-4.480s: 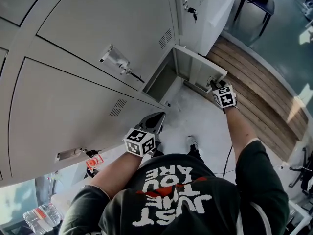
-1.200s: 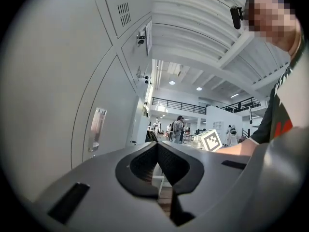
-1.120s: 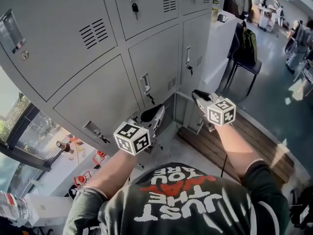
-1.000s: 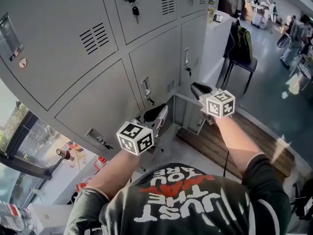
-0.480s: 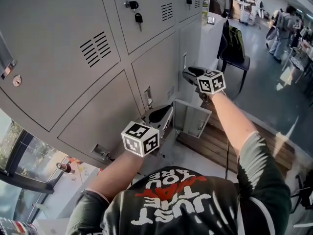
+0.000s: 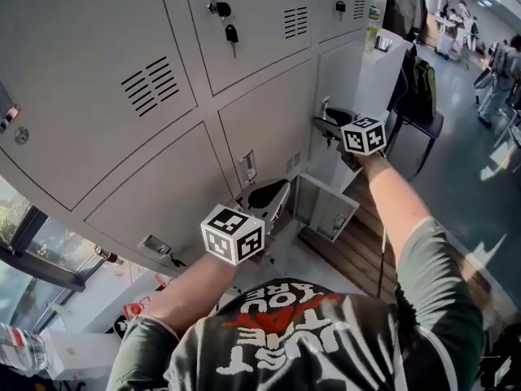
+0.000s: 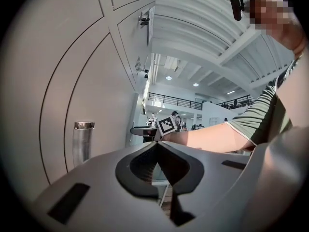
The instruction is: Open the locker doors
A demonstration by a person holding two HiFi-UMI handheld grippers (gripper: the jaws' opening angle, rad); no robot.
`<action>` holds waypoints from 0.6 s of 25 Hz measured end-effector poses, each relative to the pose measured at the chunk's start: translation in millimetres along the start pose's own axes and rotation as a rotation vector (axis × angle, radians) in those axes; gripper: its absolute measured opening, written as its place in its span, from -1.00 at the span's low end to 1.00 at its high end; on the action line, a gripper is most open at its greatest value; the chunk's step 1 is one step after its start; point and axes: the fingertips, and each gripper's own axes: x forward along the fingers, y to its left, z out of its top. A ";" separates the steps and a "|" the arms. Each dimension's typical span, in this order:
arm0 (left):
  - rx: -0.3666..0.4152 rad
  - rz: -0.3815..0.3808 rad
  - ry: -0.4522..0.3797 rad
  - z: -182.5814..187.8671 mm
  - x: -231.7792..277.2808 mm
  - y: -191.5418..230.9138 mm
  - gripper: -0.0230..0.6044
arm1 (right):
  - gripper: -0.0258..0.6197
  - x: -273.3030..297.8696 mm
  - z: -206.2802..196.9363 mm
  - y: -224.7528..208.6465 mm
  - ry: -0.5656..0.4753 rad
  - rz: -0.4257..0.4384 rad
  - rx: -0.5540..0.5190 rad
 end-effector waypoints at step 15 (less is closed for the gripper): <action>-0.016 0.067 -0.016 -0.1 -3.4 9.9 -0.93 | -0.22 17.2 10.0 -0.5 -0.005 0.088 -0.030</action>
